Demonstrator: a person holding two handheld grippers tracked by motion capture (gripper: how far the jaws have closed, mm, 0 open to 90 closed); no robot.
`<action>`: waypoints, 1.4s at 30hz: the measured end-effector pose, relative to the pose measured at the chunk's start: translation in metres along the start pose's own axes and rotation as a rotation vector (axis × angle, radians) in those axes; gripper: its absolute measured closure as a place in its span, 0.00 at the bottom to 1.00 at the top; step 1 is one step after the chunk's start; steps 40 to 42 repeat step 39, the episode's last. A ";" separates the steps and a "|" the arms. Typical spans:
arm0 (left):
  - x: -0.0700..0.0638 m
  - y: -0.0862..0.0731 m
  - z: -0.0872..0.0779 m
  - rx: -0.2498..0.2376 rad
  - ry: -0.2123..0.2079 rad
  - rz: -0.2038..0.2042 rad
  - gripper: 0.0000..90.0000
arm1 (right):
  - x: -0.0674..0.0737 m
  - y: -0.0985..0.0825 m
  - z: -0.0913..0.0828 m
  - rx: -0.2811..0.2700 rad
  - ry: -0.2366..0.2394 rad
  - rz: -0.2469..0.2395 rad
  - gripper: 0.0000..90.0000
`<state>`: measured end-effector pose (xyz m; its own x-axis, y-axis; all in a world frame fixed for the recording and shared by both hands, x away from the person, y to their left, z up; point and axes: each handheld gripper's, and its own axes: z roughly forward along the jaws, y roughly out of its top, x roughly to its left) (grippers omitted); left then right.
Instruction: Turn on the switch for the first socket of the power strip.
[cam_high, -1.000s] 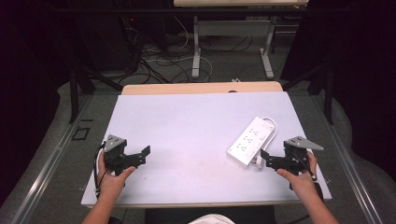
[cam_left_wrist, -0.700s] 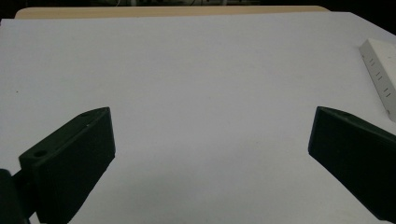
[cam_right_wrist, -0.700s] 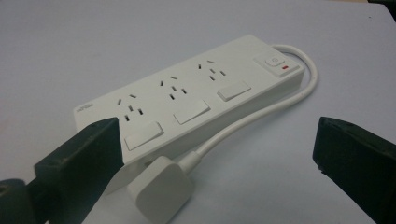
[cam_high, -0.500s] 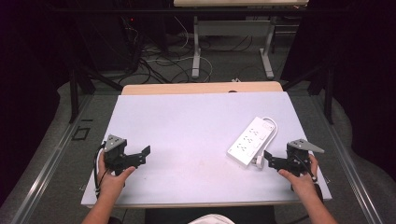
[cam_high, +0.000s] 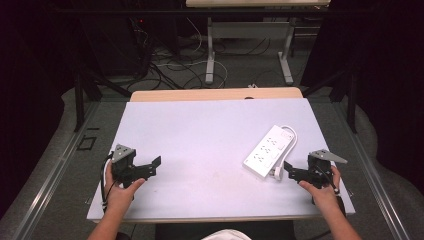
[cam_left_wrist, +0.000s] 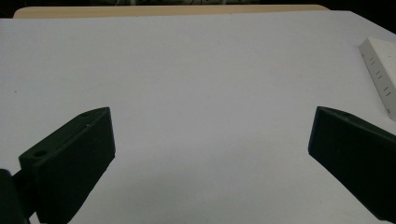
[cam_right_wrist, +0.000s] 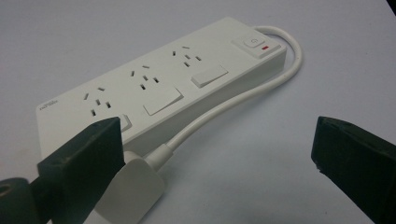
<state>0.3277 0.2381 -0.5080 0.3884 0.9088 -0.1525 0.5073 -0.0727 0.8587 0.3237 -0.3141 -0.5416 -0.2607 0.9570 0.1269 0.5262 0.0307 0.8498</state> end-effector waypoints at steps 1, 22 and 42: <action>0.000 0.000 0.000 0.001 -0.001 0.000 0.00 | 0.000 0.000 0.001 -0.007 -0.007 0.008 0.03; 0.000 0.000 0.001 0.005 -0.004 0.005 0.00 | -0.004 -0.003 0.004 0.027 -0.010 0.036 0.04; 0.000 0.000 0.003 0.002 -0.005 -0.002 0.00 | -0.005 -0.005 0.006 0.021 -0.018 0.044 0.05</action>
